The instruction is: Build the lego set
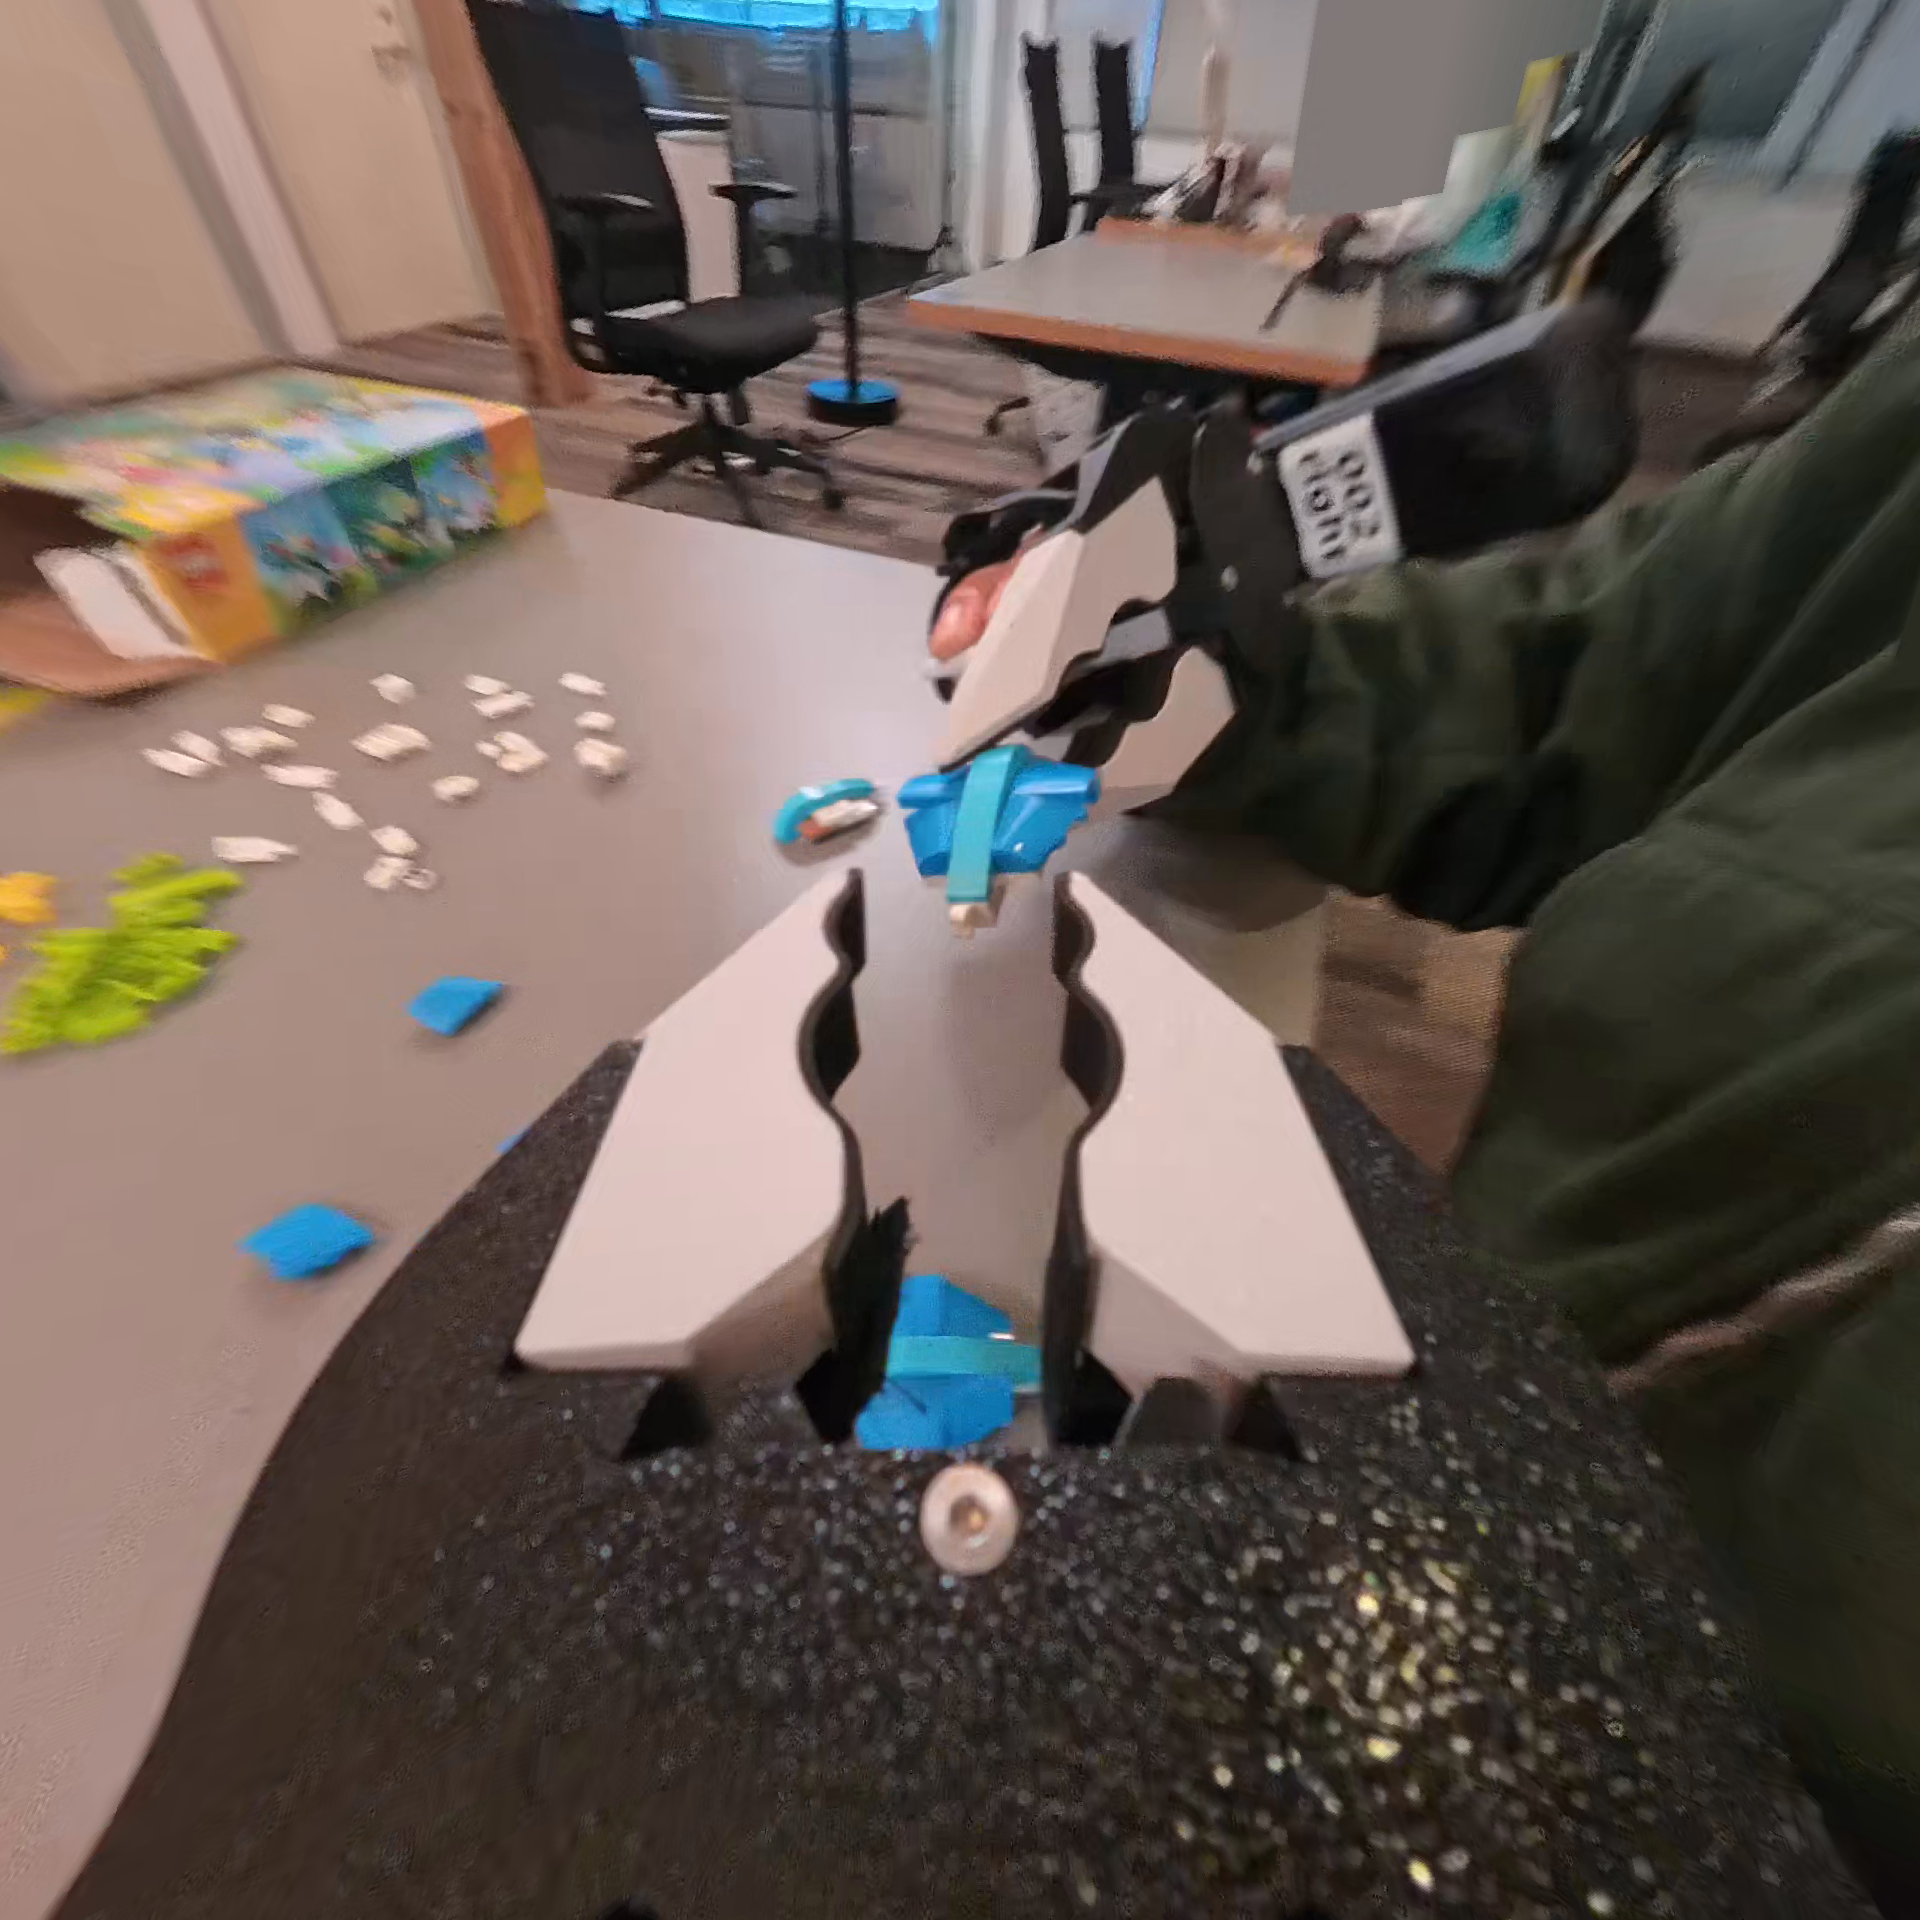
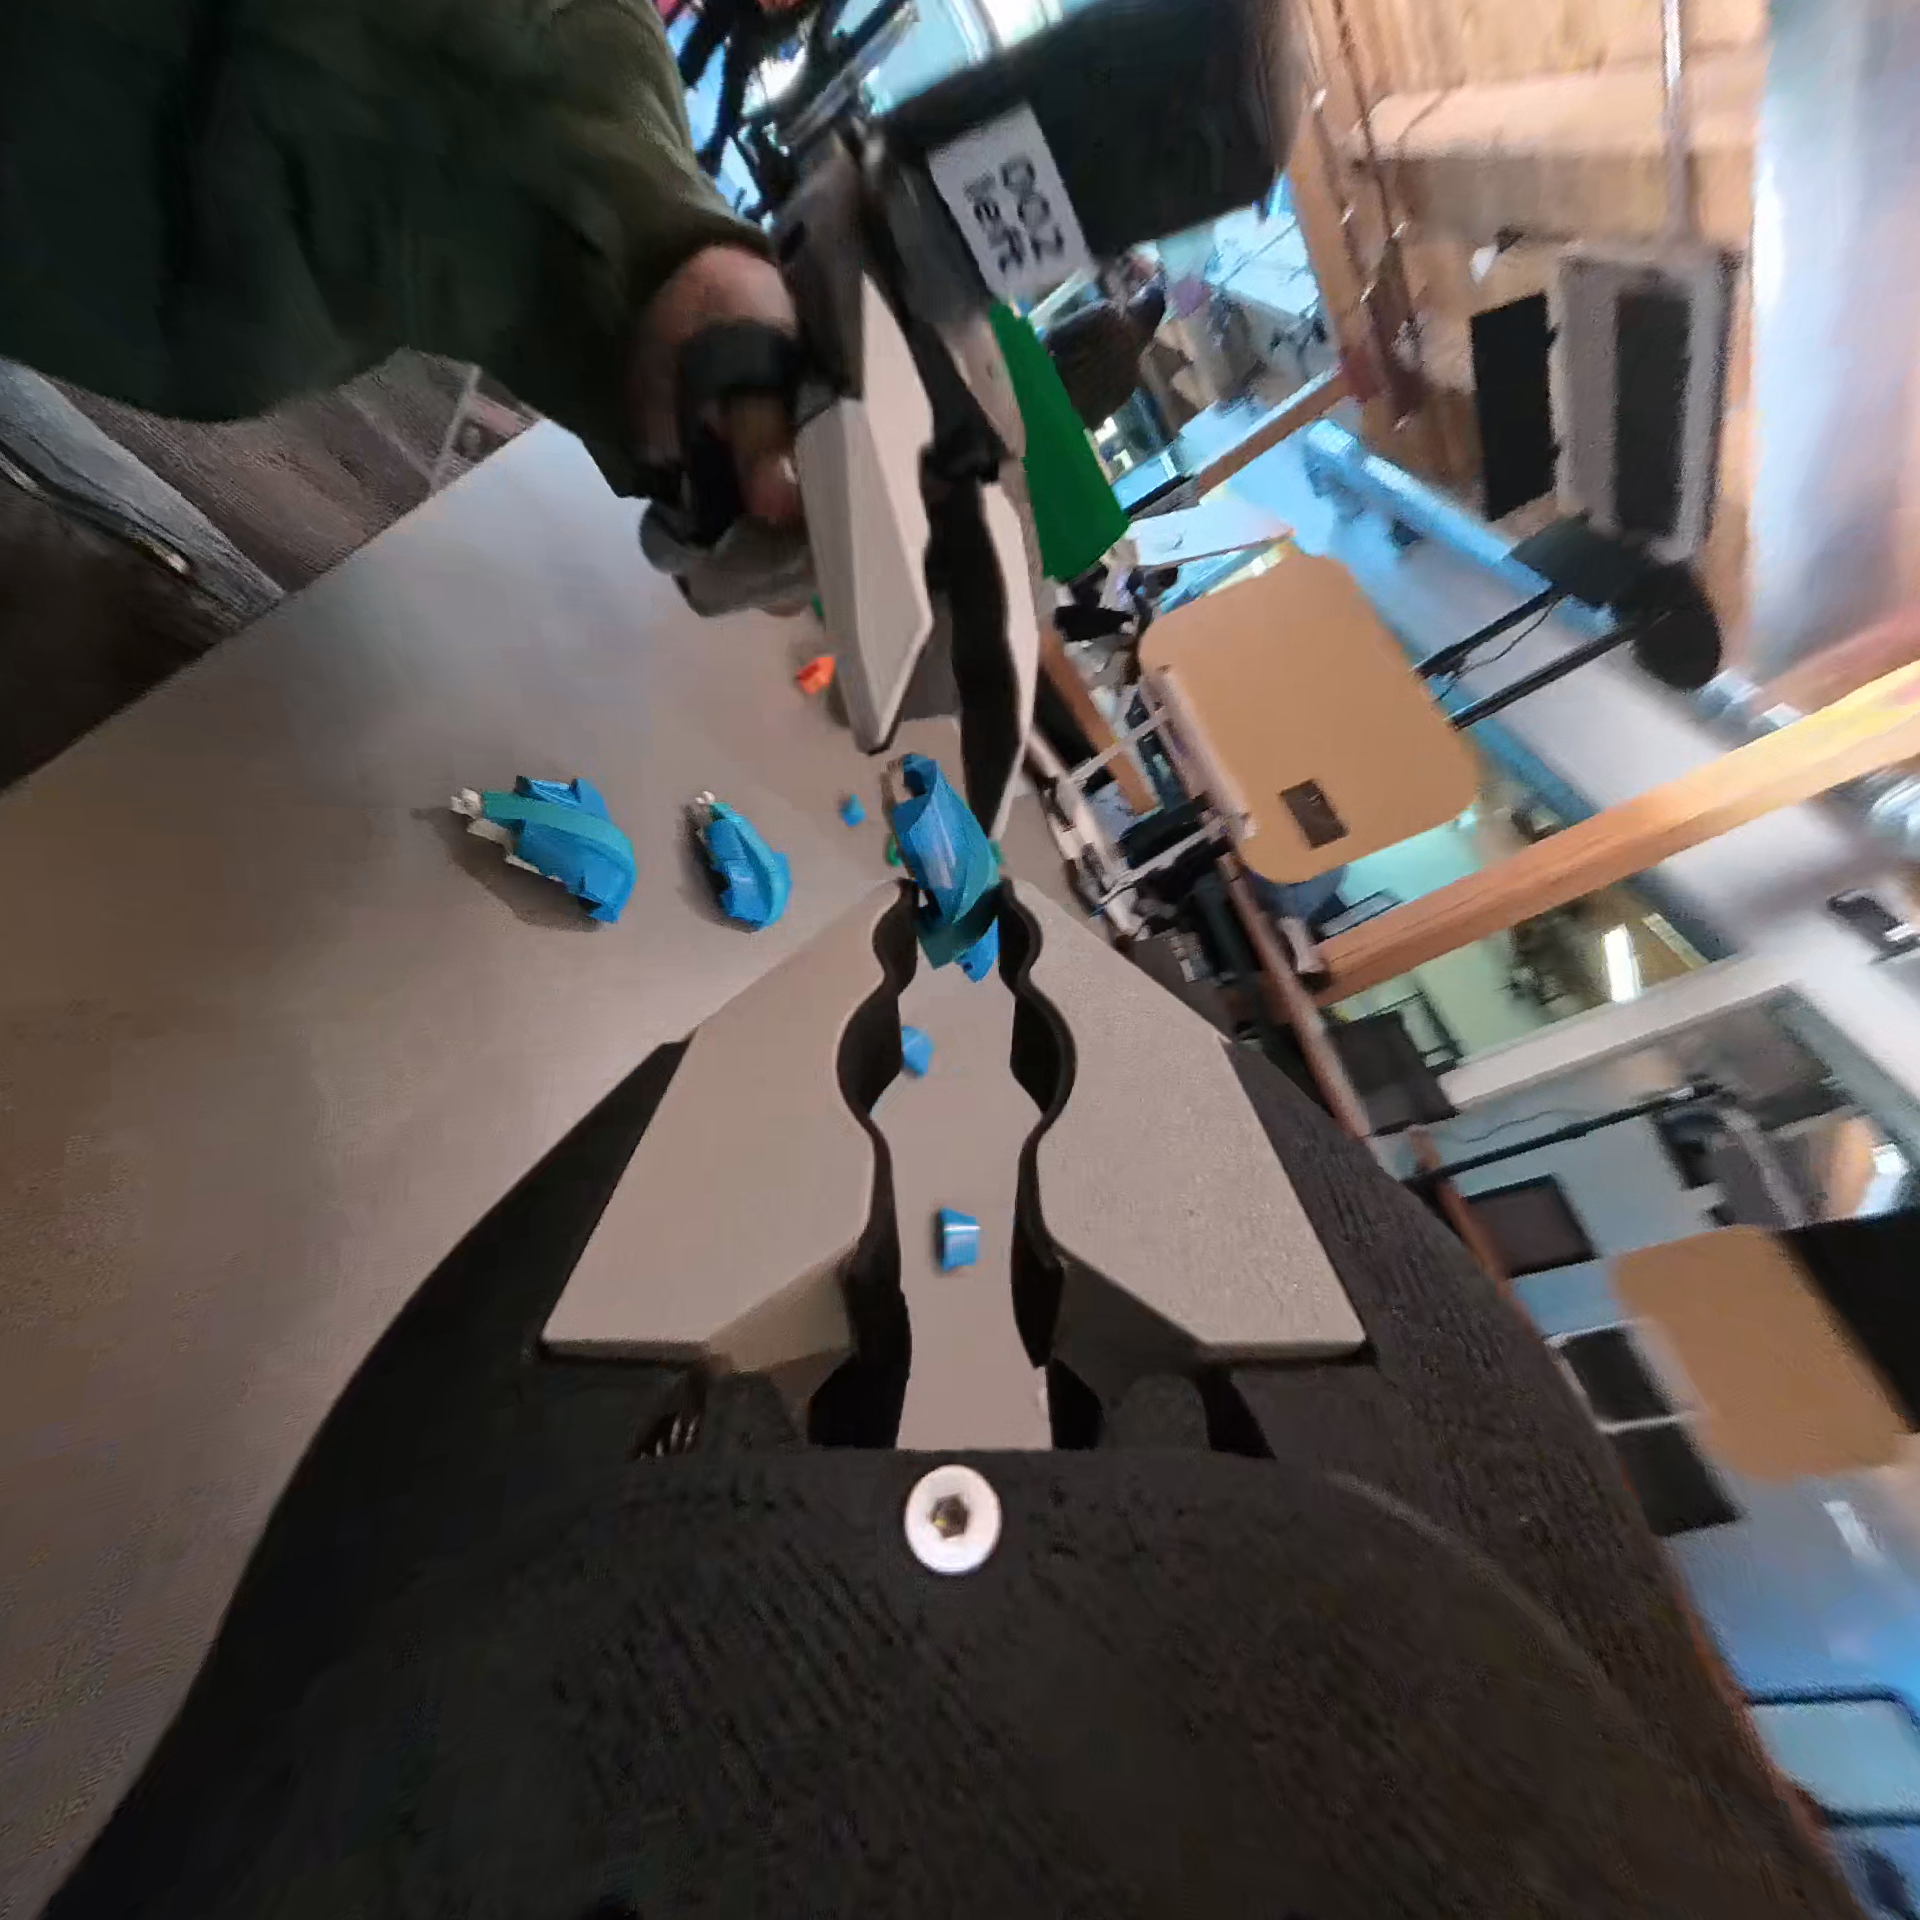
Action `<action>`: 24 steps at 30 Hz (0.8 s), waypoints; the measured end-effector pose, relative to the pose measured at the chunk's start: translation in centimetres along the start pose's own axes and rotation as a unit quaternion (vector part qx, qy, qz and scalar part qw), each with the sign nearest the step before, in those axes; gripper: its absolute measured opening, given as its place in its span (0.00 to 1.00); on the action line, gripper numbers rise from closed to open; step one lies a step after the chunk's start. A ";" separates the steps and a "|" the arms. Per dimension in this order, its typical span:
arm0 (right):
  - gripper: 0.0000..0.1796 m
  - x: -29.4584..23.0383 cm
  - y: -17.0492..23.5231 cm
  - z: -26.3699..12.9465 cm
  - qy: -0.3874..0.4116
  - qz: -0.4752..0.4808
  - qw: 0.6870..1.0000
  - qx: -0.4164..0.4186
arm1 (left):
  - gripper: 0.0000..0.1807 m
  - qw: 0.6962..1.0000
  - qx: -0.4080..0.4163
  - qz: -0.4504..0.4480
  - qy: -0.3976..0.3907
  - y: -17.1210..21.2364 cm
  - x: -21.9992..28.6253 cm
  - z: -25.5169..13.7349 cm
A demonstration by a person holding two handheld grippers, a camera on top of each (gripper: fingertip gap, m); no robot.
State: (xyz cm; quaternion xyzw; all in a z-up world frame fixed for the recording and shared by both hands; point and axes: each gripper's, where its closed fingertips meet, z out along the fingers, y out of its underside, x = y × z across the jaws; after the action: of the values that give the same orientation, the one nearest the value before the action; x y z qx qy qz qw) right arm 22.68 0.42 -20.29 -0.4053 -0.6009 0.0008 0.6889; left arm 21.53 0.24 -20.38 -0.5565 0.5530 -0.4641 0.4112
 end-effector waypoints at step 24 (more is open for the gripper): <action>0.13 5.4 5.6 -1.1 0.165 0.176 0.969 -0.055 | 0.03 0.981 -0.071 0.068 -0.168 3.9 -4.6 -2.6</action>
State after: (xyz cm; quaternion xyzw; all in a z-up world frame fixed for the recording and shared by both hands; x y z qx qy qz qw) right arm 27.83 6.21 -18.91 -0.5365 -0.3978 0.0218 0.7439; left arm 18.29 4.77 -23.82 -0.6155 0.5439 -0.2947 0.4884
